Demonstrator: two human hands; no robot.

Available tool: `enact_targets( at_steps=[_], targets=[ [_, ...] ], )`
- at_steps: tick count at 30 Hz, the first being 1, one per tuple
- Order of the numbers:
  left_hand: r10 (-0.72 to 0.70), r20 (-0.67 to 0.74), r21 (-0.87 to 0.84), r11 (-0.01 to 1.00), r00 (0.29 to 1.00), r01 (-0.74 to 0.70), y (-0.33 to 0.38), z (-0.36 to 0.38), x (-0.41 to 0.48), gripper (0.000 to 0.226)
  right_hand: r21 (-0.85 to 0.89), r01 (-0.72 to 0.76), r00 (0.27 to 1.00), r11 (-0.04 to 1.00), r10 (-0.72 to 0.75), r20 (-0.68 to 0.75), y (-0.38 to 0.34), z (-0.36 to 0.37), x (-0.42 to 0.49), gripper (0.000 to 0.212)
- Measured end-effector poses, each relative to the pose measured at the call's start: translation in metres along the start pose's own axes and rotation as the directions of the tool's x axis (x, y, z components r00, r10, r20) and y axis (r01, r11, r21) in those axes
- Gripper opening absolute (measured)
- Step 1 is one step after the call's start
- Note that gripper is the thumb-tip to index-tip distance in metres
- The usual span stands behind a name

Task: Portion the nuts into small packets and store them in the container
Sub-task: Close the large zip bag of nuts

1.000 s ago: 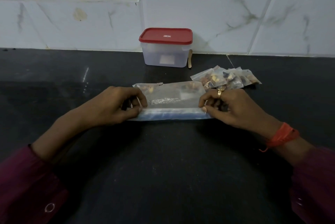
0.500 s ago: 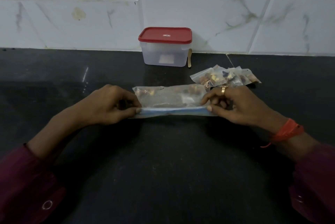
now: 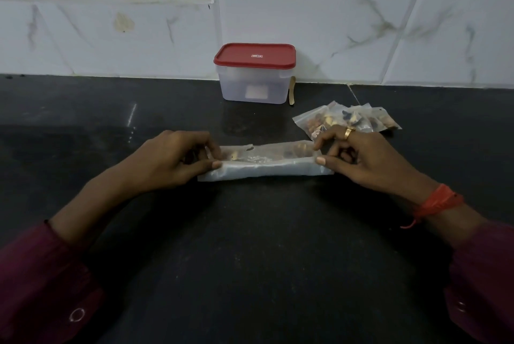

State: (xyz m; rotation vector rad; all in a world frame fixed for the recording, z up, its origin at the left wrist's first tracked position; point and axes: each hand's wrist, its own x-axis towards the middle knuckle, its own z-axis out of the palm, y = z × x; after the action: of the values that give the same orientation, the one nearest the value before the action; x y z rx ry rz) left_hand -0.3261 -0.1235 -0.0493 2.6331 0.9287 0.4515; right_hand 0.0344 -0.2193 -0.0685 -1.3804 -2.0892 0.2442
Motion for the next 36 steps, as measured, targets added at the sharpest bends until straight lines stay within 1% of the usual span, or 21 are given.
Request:
enact_targets(
  at_steps=[2, 4, 5, 6, 7, 9, 10, 11, 13, 15, 17, 19, 20, 22, 23, 25, 26, 29, 32, 34, 36],
  targets=[
    [-0.019, -0.041, 0.003, 1.000, 0.999, 0.019, 0.001, 0.005, 0.001, 0.030, -0.122, 0.018, 1.000, 0.992, -0.019, -0.007, 0.001, 0.002, 0.000, 0.010],
    [-0.020, -0.036, 0.106, 0.994, 0.999, 0.024, 0.000, 0.008, 0.002, 0.017, -0.219, 0.000, 1.000, 0.976, 0.003, 0.016, 0.002, 0.002, 0.000, 0.023],
    [-0.027, -0.017, 0.140, 0.990, 0.999, 0.029, -0.002, 0.008, 0.003, 0.017, -0.230, -0.003, 0.999, 0.973, 0.010, 0.031, 0.003, 0.000, 0.001, 0.030],
    [-0.037, 0.009, 0.151, 0.988, 0.999, 0.035, -0.003, 0.007, 0.002, 0.026, -0.225, 0.004, 0.999, 0.974, 0.007, 0.046, 0.002, -0.001, 0.001, 0.035],
    [-0.038, 0.027, 0.155, 0.987, 0.999, 0.033, -0.004, 0.006, 0.003, 0.040, -0.212, 0.011, 0.998, 0.977, 0.001, 0.056, 0.001, -0.002, 0.000, 0.036],
    [-0.028, 0.019, 0.184, 0.983, 0.999, 0.024, -0.005, 0.005, 0.002, 0.067, -0.205, 0.023, 0.999, 0.978, -0.012, 0.052, 0.000, -0.001, -0.001, 0.032],
    [-0.018, 0.006, 0.194, 0.981, 1.000, 0.016, -0.005, 0.005, 0.002, 0.071, -0.221, 0.025, 0.999, 0.975, -0.016, 0.046, -0.001, 0.000, -0.001, 0.030],
    [-0.006, -0.005, 0.196, 0.981, 1.000, 0.007, -0.003, 0.005, 0.002, 0.068, -0.237, 0.022, 0.999, 0.971, -0.011, 0.044, -0.002, 0.000, 0.000, 0.029],
    [0.018, -0.029, 0.178, 0.984, 0.999, -0.012, 0.000, 0.004, 0.002, 0.053, -0.224, 0.023, 0.999, 0.974, -0.013, 0.044, -0.002, 0.002, 0.002, 0.034],
    [0.045, -0.031, 0.134, 0.990, 0.999, -0.040, 0.001, 0.002, 0.002, 0.044, -0.127, 0.020, 0.999, 0.992, -0.016, 0.035, 0.000, 0.004, 0.003, 0.039],
    [0.081, -0.022, 0.088, 0.993, 0.996, -0.079, 0.002, -0.001, 0.002, 0.039, -0.038, -0.010, 1.000, 0.999, 0.011, 0.007, 0.001, 0.005, 0.003, 0.033],
    [0.095, -0.037, 0.065, 0.994, 0.995, -0.093, 0.002, -0.002, 0.001, 0.034, 0.007, -0.049, 0.998, 0.999, 0.049, -0.030, 0.001, 0.005, 0.002, 0.019],
    [0.085, -0.058, 0.040, 0.996, 0.995, -0.083, 0.003, -0.002, 0.001, 0.031, 0.054, -0.076, 0.996, 0.996, 0.078, -0.040, 0.001, 0.003, 0.002, 0.014],
    [0.028, -0.119, -0.064, 0.997, 0.992, -0.036, 0.004, -0.001, 0.001, 0.024, 0.155, -0.133, 0.990, 0.979, 0.140, -0.031, 0.001, 0.001, 0.002, 0.024],
    [-0.002, -0.154, -0.116, 0.993, 0.988, -0.016, 0.005, 0.000, 0.002, 0.023, 0.169, -0.153, 0.987, 0.974, 0.158, -0.016, 0.001, 0.000, 0.002, 0.027],
    [-0.046, -0.190, -0.154, 0.988, 0.981, 0.016, 0.005, 0.004, 0.004, 0.024, 0.132, -0.160, 0.987, 0.978, 0.160, 0.009, 0.000, 0.000, 0.002, 0.021],
    [-0.066, -0.180, -0.147, 0.988, 0.982, 0.039, 0.004, 0.006, 0.005, 0.024, 0.099, -0.161, 0.987, 0.982, 0.160, 0.022, -0.001, -0.001, 0.002, 0.020],
    [-0.085, -0.097, -0.036, 0.996, 0.992, 0.082, 0.000, 0.013, 0.009, 0.024, 0.028, -0.145, 0.986, 0.989, 0.142, 0.092, -0.009, -0.006, -0.001, 0.032],
    [-0.051, -0.092, 0.078, 0.995, 0.994, 0.058, -0.002, 0.018, 0.014, 0.021, 0.049, -0.139, 0.980, 0.989, 0.131, 0.147, -0.013, -0.009, -0.003, 0.025],
    [-0.053, -0.123, 0.116, 0.991, 0.991, 0.067, -0.001, 0.018, 0.020, 0.019, 0.040, -0.163, 0.981, 0.986, 0.158, 0.110, -0.011, -0.013, -0.003, 0.019],
    [-0.056, -0.173, 0.147, 0.986, 0.983, 0.082, 0.003, 0.014, 0.033, 0.018, -0.013, -0.159, 0.987, 0.987, 0.159, -0.013, -0.005, -0.021, 0.003, 0.019]
  ],
)
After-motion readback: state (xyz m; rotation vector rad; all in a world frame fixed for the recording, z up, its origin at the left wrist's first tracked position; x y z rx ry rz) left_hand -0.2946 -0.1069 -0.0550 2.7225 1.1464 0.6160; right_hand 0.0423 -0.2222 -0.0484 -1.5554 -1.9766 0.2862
